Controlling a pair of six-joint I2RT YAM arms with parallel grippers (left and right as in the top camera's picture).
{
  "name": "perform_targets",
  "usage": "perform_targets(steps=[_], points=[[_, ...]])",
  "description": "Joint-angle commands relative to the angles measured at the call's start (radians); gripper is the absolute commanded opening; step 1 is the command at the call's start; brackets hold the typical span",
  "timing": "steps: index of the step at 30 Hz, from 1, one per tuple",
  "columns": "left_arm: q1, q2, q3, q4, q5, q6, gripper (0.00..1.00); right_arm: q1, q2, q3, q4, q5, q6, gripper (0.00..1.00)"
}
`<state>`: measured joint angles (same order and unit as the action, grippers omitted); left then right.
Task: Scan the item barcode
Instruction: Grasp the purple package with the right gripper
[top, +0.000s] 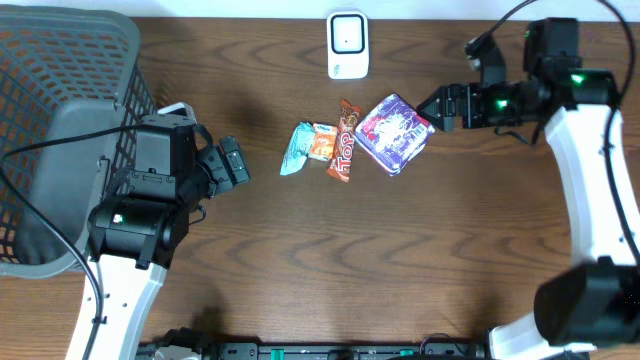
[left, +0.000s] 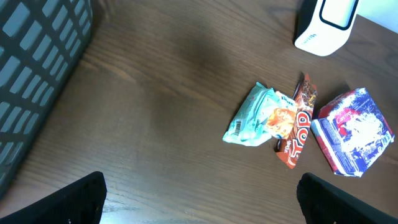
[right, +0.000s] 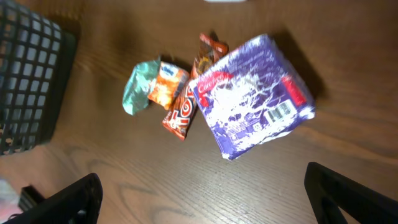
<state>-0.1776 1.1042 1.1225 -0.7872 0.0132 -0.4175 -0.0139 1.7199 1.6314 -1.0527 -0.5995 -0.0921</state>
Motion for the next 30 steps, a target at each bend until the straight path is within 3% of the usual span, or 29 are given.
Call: perform_targets(steps=[1, 6, 10, 13, 20, 27, 30], points=[[0.004, 0.002, 0.006, -0.002, -0.006, 0.013, 0.98, 0.026, 0.078, 0.021, -0.003, -0.030, 0.050, 0.99], [0.004, 0.002, 0.006, -0.002, -0.006, 0.013, 0.98, 0.029, 0.202, 0.021, -0.060, 0.042, 0.314, 0.99], [0.004, 0.002, 0.006, -0.002, -0.006, 0.013, 0.98, 0.036, 0.280, 0.020, -0.098, -0.011, 0.320, 0.99], [0.004, 0.002, 0.006, -0.002, -0.006, 0.013, 0.98, 0.044, 0.342, 0.014, -0.113, 0.005, 0.328, 0.66], [0.004, 0.002, 0.006, -0.002, -0.006, 0.013, 0.98, 0.070, 0.402, 0.007, -0.072, -0.002, 0.437, 0.66], [0.004, 0.002, 0.006, -0.002, -0.006, 0.013, 0.98, 0.103, 0.407, -0.045, 0.094, 0.011, 0.585, 0.68], [0.004, 0.002, 0.006, -0.002, -0.006, 0.013, 0.98, 0.112, 0.407, -0.097, 0.172, 0.058, 0.671, 0.65]])
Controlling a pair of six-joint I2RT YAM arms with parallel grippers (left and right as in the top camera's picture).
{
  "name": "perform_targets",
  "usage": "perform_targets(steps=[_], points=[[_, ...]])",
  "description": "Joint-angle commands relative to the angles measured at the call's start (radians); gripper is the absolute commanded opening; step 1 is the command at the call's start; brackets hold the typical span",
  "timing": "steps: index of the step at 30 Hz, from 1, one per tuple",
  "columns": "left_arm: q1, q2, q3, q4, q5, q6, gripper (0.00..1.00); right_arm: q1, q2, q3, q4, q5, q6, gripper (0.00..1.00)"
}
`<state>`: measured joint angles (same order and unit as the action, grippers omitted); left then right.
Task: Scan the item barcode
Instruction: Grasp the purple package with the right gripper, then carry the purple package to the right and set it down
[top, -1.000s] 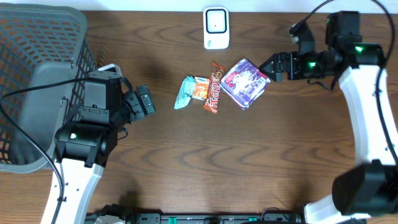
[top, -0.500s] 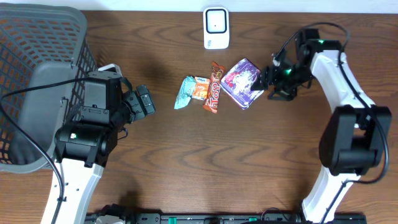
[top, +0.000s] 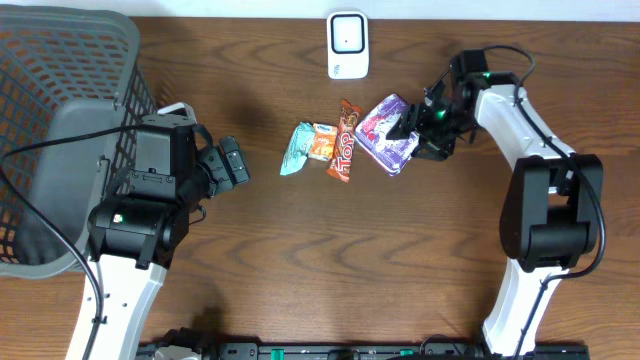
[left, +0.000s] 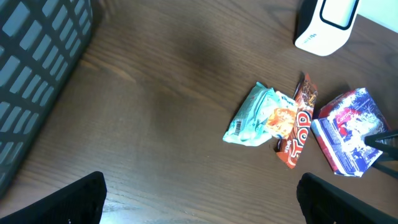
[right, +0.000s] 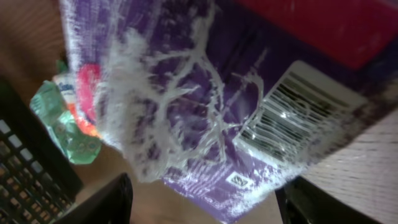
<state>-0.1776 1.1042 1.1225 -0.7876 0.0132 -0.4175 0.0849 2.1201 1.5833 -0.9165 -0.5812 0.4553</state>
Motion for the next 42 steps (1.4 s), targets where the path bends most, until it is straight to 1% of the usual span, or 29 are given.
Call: perform_targets(steps=[1, 2, 4, 5, 6, 8, 11, 12, 14, 17, 19, 21, 22, 24, 29, 30, 31, 34, 36, 37, 39, 40, 42], points=[[0.004, 0.002, 0.006, -0.002, -0.006, 0.013, 0.98, 0.016, 0.007, -0.070, 0.068, 0.040, 0.130, 0.61], [0.004, 0.002, 0.006, -0.002, -0.006, 0.013, 0.98, 0.019, 0.007, -0.090, 0.094, 0.040, 0.132, 0.58], [0.004, 0.002, 0.006, -0.002, -0.006, 0.013, 0.98, 0.024, 0.007, -0.124, 0.124, 0.041, 0.131, 0.44], [0.004, 0.002, 0.006, -0.002, -0.006, 0.013, 0.98, 0.024, 0.007, -0.132, 0.124, 0.048, 0.131, 0.34], [0.004, 0.002, 0.006, -0.002, -0.006, 0.013, 0.98, 0.024, 0.007, -0.138, 0.119, 0.063, 0.131, 0.20], [0.004, 0.002, 0.006, -0.002, -0.006, 0.013, 0.98, 0.022, 0.002, -0.133, 0.099, 0.093, 0.126, 0.01], [0.004, 0.002, 0.006, -0.002, -0.006, 0.013, 0.98, 0.013, -0.016, -0.081, 0.009, 0.175, 0.111, 0.01], [0.004, 0.002, 0.006, -0.002, -0.006, 0.013, 0.98, 0.007, -0.032, -0.015, -0.084, 0.267, 0.098, 0.01], [0.004, 0.002, 0.006, -0.002, -0.006, 0.013, 0.98, 0.007, -0.043, 0.075, -0.195, 0.388, 0.096, 0.01], [0.004, 0.002, 0.006, -0.002, -0.006, 0.013, 0.98, 0.014, -0.045, 0.250, -0.397, 0.620, 0.101, 0.01], [0.004, 0.002, 0.006, -0.002, -0.006, 0.013, 0.98, 0.023, -0.045, 0.335, -0.510, 0.788, 0.153, 0.02], [0.004, 0.002, 0.006, -0.002, -0.006, 0.013, 0.98, 0.032, -0.045, 0.398, -0.644, 1.008, 0.274, 0.01], [0.004, 0.002, 0.006, -0.002, -0.006, 0.013, 0.98, 0.035, -0.044, 0.397, -0.705, 1.133, 0.360, 0.01], [0.004, 0.002, 0.006, -0.002, -0.006, 0.013, 0.98, 0.032, -0.039, 0.377, -0.745, 1.206, 0.425, 0.01], [0.004, 0.002, 0.006, -0.002, -0.006, 0.013, 0.98, 0.021, -0.039, 0.241, -0.670, 1.236, 0.424, 0.01], [0.004, 0.002, 0.006, -0.002, -0.006, 0.013, 0.98, 0.022, -0.039, 0.219, -0.642, 1.237, 0.408, 0.01], [0.004, 0.002, 0.006, -0.002, -0.006, 0.013, 0.98, 0.027, -0.039, 0.171, -0.574, 1.221, 0.360, 0.01], [0.004, 0.002, 0.006, -0.002, -0.006, 0.013, 0.98, 0.039, -0.039, 0.111, -0.503, 1.170, 0.306, 0.01], [0.004, 0.002, 0.006, -0.002, -0.006, 0.013, 0.98, 0.042, -0.039, 0.111, -0.505, 1.135, 0.306, 0.04], [0.004, 0.002, 0.006, -0.002, -0.006, 0.013, 0.98, 0.041, -0.039, 0.122, -0.518, 1.110, 0.306, 0.08], [0.004, 0.002, 0.006, -0.002, -0.006, 0.013, 0.98, 0.034, -0.041, 0.172, -0.564, 1.063, 0.305, 0.12], [0.004, 0.002, 0.006, -0.002, -0.006, 0.013, 0.98, 0.029, -0.041, 0.203, -0.588, 1.038, 0.294, 0.12], [0.004, 0.002, 0.006, -0.002, -0.006, 0.013, 0.98, 0.013, -0.041, 0.280, -0.639, 0.964, 0.217, 0.14]])
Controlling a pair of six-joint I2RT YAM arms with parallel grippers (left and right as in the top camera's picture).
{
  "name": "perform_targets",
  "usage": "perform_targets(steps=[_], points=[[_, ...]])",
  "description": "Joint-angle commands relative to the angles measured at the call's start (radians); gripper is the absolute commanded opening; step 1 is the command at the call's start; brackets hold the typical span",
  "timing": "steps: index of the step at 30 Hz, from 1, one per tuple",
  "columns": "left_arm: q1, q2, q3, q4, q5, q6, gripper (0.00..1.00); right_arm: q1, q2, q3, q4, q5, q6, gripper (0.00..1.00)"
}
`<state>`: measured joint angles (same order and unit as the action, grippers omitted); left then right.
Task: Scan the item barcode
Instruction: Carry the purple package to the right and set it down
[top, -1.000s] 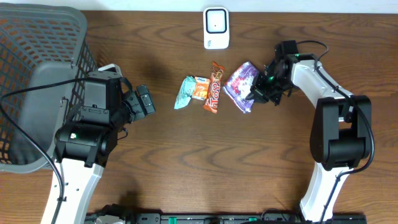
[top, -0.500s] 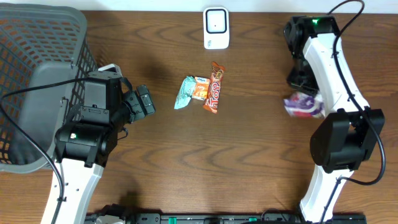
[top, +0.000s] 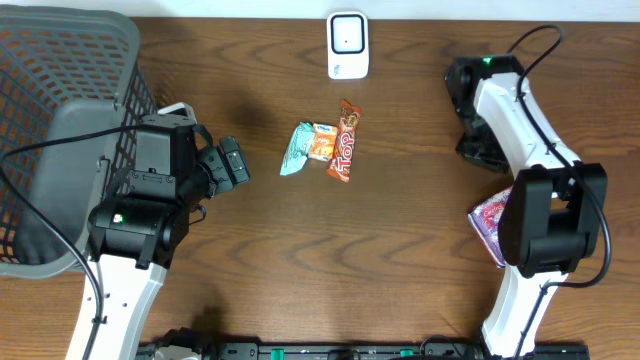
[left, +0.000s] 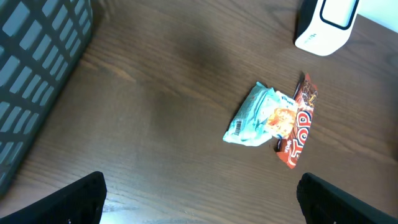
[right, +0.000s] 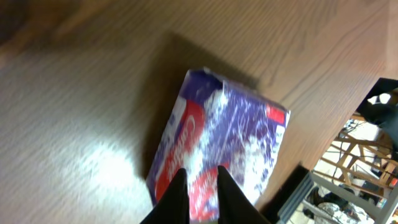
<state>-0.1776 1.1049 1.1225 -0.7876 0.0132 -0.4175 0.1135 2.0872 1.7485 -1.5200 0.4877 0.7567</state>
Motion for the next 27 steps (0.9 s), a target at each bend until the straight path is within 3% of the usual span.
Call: perform_targets(steps=[1, 2, 4, 7, 10, 14, 19, 21, 24, 27], points=[[0.004, 0.002, 0.006, -0.002, -0.006, 0.013, 0.98, -0.021, -0.008, 0.139, -0.053, -0.134, -0.126, 0.32], [0.004, 0.002, 0.006, -0.002, -0.006, 0.013, 0.98, -0.033, -0.008, 0.176, -0.084, -0.191, -0.215, 0.50], [0.004, 0.002, 0.006, -0.002, -0.006, 0.013, 0.98, -0.051, -0.008, 0.198, -0.146, -0.248, -0.275, 0.70], [0.004, 0.002, 0.006, -0.002, -0.006, 0.013, 0.98, -0.063, -0.008, 0.166, -0.182, -0.258, -0.267, 0.75], [0.004, 0.002, 0.006, -0.002, -0.006, 0.013, 0.98, -0.079, -0.010, 0.088, -0.182, -0.212, -0.176, 0.68], [0.004, 0.002, 0.006, -0.002, -0.006, 0.013, 0.98, -0.126, -0.023, 0.029, -0.182, -0.209, -0.099, 0.70], [0.004, 0.002, 0.006, -0.002, -0.006, 0.013, 0.98, -0.167, -0.143, -0.008, -0.182, -0.184, -0.085, 0.74], [0.004, 0.002, 0.006, -0.002, -0.006, 0.013, 0.98, -0.179, -0.247, -0.056, -0.169, -0.134, -0.025, 0.80], [0.004, 0.002, 0.006, -0.002, -0.006, 0.013, 0.98, -0.204, -0.384, -0.156, -0.086, -0.147, -0.017, 0.99], [0.004, 0.002, 0.006, -0.002, -0.006, 0.013, 0.98, -0.257, -0.516, -0.301, 0.025, -0.207, -0.034, 0.99]])
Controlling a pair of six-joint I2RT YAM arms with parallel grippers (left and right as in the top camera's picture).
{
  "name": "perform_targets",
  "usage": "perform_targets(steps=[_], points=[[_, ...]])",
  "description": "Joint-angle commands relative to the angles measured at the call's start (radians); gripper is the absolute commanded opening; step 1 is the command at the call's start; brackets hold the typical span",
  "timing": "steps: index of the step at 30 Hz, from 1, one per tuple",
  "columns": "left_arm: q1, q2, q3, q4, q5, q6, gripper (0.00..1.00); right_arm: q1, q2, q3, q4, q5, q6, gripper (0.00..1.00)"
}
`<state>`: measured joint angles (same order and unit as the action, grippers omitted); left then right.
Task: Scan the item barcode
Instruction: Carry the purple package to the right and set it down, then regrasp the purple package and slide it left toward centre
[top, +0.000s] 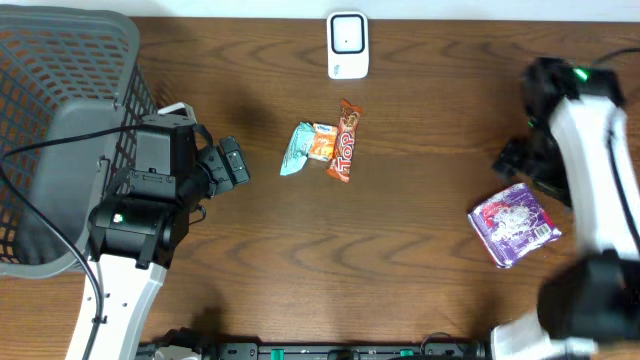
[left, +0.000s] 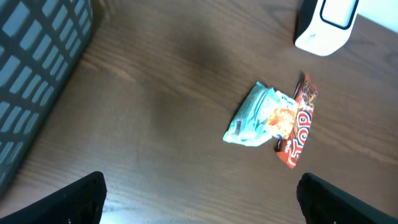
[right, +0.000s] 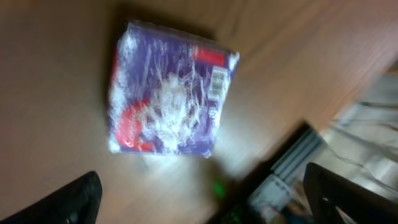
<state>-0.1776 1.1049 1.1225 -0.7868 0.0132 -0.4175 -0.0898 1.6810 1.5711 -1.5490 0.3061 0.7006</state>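
A purple foil packet (right: 171, 93) lies flat on the wooden table, its barcode (right: 217, 79) facing up near one edge; from overhead the purple packet (top: 514, 228) sits at the right front. My right gripper (right: 202, 200) hangs open above it, touching nothing. The white scanner (top: 347, 45) stands at the back centre. A teal-and-orange snack bag (top: 305, 146) and a red bar (top: 344, 140) lie mid-table. My left gripper (left: 202, 199) is open and empty, left of the snacks.
A grey mesh basket (top: 60, 110) fills the far left, and its wall (left: 37, 74) also shows in the left wrist view. The table's right edge and a metal frame (right: 292, 165) lie close beyond the purple packet.
My right gripper was shut at the purple packet's edge; now it is open and farther from it. The right arm has shifted to the right. The packet stays at the right front. The left arm is unchanged.
The purple packet first lay beside the red bar mid-table with my right gripper open near it. Then the jaws stood around the packet. After that the packet was at the right front with the gripper shut at it, and now it lies there free.
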Motion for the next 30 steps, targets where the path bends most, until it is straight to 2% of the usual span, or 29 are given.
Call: perform_targets(steps=[1, 6, 10, 13, 16, 20, 22, 24, 26, 27, 30], points=[[0.004, 0.002, 0.006, -0.002, -0.006, 0.013, 0.98, -0.077, -0.143, -0.173, 0.087, -0.058, 0.006, 0.99], [0.004, 0.002, 0.006, -0.002, -0.006, 0.013, 0.98, -0.201, -0.211, -0.404, 0.262, -0.242, -0.100, 0.99], [0.004, 0.002, 0.006, -0.002, -0.006, 0.013, 0.98, -0.267, -0.206, -0.547, 0.372, -0.293, -0.100, 0.87], [0.004, 0.002, 0.006, -0.002, -0.006, 0.013, 0.98, -0.318, -0.206, -0.629, 0.476, -0.396, -0.154, 0.83], [0.004, 0.002, 0.006, -0.002, -0.006, 0.013, 0.98, -0.362, -0.206, -0.703, 0.568, -0.501, -0.205, 0.84], [0.004, 0.002, 0.006, -0.002, -0.006, 0.013, 0.98, -0.373, -0.205, -0.798, 0.683, -0.514, -0.201, 0.80], [0.004, 0.002, 0.006, -0.002, -0.006, 0.013, 0.98, -0.369, -0.203, -0.839, 0.763, -0.571, -0.202, 0.70], [0.004, 0.002, 0.006, -0.002, -0.006, 0.013, 0.98, -0.357, -0.203, -0.872, 0.850, -0.642, -0.201, 0.47], [0.004, 0.002, 0.006, -0.002, -0.006, 0.013, 0.98, -0.331, -0.203, -0.879, 0.927, -0.705, -0.201, 0.32], [0.004, 0.002, 0.006, -0.002, -0.006, 0.013, 0.98, -0.315, -0.203, -0.877, 0.959, -0.737, -0.201, 0.28], [0.004, 0.002, 0.006, -0.002, -0.006, 0.013, 0.98, -0.205, -0.203, -0.841, 1.073, -0.780, -0.158, 0.27]])
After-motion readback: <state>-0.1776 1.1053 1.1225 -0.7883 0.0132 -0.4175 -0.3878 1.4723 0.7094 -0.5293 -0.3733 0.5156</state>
